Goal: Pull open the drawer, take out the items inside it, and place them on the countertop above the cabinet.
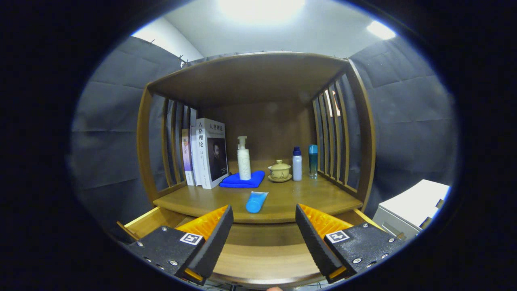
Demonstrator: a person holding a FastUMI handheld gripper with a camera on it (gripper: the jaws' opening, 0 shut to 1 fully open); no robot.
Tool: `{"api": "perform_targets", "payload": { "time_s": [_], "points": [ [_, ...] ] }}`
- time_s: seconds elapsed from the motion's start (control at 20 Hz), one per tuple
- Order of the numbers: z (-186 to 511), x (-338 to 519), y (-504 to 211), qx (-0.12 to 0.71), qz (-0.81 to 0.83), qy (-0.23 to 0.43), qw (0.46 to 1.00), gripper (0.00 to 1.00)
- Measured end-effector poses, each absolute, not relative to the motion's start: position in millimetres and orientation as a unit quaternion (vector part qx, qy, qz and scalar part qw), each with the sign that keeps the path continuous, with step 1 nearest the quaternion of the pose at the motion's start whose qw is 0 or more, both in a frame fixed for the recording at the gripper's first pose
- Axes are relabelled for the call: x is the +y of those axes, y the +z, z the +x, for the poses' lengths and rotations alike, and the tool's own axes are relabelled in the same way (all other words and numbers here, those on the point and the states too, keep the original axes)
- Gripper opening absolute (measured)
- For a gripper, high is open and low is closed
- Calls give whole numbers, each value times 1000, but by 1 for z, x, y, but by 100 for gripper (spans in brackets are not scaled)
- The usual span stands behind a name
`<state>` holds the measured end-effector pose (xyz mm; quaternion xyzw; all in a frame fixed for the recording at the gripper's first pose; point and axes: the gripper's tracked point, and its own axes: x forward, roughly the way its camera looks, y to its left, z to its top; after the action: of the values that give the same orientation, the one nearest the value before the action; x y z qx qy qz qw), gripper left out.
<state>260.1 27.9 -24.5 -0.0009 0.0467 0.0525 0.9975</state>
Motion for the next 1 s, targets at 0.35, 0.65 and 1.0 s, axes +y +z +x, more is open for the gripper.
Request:
{"api": "perform_targets", "payload": {
  "time_s": [0.35,0.65,1.0],
  "points": [
    [207,29,-46,24,-16,58,998,95],
    [183,31,-79,30,-27,63,997,96],
    [161,35,-103,30,-25,62,997,95]
  ]
}}
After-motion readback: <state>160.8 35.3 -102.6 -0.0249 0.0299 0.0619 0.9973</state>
